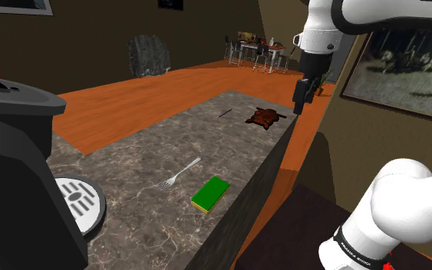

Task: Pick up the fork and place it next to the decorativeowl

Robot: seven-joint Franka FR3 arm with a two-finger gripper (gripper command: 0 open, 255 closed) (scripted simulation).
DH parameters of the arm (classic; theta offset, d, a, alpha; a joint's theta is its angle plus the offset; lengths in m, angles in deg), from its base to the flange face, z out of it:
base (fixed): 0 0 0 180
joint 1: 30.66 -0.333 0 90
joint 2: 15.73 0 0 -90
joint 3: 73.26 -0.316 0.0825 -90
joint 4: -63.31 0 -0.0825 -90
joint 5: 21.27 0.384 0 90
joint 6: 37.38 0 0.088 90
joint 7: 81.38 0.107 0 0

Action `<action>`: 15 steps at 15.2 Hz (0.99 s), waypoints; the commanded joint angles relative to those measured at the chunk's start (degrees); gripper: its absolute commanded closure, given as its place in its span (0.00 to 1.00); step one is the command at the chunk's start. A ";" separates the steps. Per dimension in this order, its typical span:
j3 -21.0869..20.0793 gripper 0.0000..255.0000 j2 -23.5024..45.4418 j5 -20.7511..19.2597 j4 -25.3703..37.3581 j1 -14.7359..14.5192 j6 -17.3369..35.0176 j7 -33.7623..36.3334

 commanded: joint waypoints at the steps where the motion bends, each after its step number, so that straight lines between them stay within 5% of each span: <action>1: 0.00 0.00 0.00 0.00 0.00 0.00 0.00 0.00; 15: 4.07 0.00 23.68 1.11 2.60 -8.73 23.07 -22.39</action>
